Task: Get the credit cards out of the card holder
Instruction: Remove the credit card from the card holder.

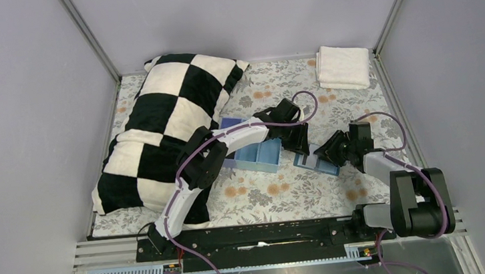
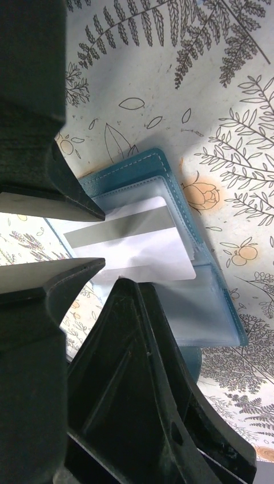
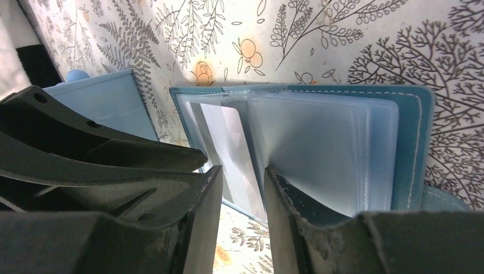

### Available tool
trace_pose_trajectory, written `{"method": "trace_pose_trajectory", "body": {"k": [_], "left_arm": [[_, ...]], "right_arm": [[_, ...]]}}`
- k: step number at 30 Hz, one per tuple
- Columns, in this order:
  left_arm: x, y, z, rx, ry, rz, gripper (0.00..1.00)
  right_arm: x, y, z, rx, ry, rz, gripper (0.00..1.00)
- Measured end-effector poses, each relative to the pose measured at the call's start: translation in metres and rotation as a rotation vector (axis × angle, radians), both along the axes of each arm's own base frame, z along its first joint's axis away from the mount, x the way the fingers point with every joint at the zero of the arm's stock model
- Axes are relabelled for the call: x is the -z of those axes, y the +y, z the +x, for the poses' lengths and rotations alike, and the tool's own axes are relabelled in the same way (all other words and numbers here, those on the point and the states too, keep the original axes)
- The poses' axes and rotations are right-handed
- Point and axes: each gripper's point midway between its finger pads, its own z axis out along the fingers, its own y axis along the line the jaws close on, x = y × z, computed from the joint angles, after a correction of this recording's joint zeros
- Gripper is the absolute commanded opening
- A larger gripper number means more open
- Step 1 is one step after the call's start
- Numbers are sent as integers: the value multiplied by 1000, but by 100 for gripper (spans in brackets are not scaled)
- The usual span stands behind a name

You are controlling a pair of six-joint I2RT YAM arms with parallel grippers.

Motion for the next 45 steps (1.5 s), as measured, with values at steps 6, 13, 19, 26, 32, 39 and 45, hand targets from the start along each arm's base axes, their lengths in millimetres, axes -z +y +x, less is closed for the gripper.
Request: {"method": "trace_pose_trajectory", "body": {"k": [6,13,19,26,32,39,45], "left_arm": [[0,1,0,10,-7,4,35],[0,3,0,14,-6,11,35],[0,3,0,13,-8,11,35],[3,4,0,15,-5,20,35],[3,4,-1,16,-3,22,35],[3,4,-1,17,-2,22,36],[3,5,-1,14,-2,31,37]], "right_arm": [[6,8,-1,3,-28,61,20],[9,11,-5,19,-30,96,0],[-3,11,-2,23,-72,98,0],[-9,6,-9,32,-75,68,0],[-13,-1,-17,41,-75,29,0],[-15,-11,-29,39,-38,-27,0],[-28,-23,-33,39,-44,-102,0]]}}
